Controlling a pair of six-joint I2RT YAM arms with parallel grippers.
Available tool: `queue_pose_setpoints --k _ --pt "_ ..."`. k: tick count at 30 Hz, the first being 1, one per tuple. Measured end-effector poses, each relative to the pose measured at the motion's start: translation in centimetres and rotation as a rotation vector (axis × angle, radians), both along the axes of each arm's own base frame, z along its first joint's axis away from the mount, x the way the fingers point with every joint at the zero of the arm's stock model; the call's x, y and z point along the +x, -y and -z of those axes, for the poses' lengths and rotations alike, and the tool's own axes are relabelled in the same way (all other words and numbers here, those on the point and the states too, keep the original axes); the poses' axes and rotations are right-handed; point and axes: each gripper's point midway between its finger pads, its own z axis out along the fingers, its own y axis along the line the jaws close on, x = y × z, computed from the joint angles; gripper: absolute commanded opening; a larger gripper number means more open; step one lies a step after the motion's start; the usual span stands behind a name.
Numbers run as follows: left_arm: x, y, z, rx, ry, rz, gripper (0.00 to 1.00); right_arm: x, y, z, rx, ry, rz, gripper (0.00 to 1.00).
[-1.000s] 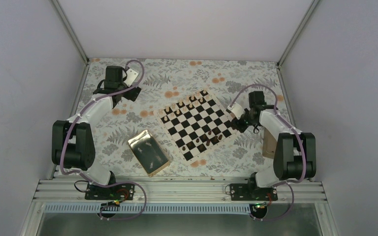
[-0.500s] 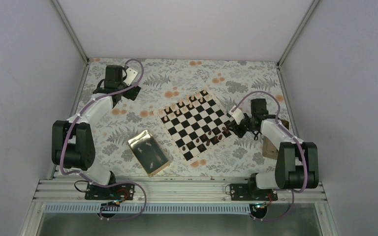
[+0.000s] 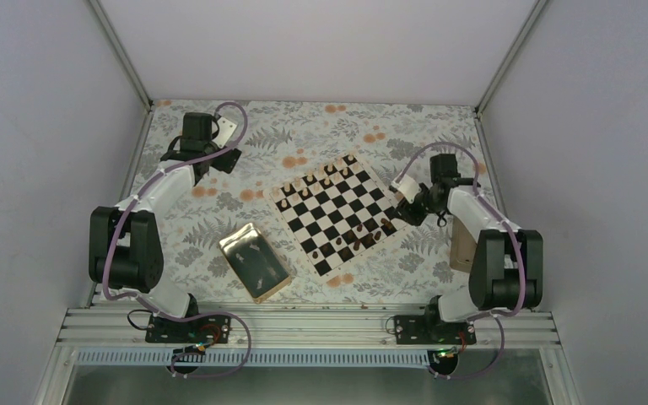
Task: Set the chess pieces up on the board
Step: Place the chess piece on the chessboard, then pick up the chess piece from the chessboard.
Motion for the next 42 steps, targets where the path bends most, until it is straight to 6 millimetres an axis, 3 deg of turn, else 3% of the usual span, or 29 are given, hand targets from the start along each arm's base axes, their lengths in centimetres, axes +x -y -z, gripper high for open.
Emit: queue_pose_setpoints --k 5,8,19,26,42 --pt "0.0 0.0 0.0 0.003 0.000 -0.002 1.00 1.8 0.6 -1.3 -0.066 -0.004 -0.013 0.39" --pt "0.0 -0.1 0.0 0.004 0.001 -0.004 1.00 2.6 0.7 -0.9 -0.109 -0.037 -0.028 0.38" --pt "0.0 -0.1 0.0 0.005 0.002 -0.004 1.00 -0.3 -1.3 2.8 -0.200 -0.215 -0.127 0.38" --pt "0.0 -0.1 0.0 0.007 0.002 -0.002 1.00 -0.9 -2.2 4.3 -0.230 -0.257 -0.154 0.38" --pt "0.3 -0.1 -0.4 0.008 0.022 -0.001 1.00 1.7 -2.2 4.1 -0.276 -0.222 -0.128 0.39"
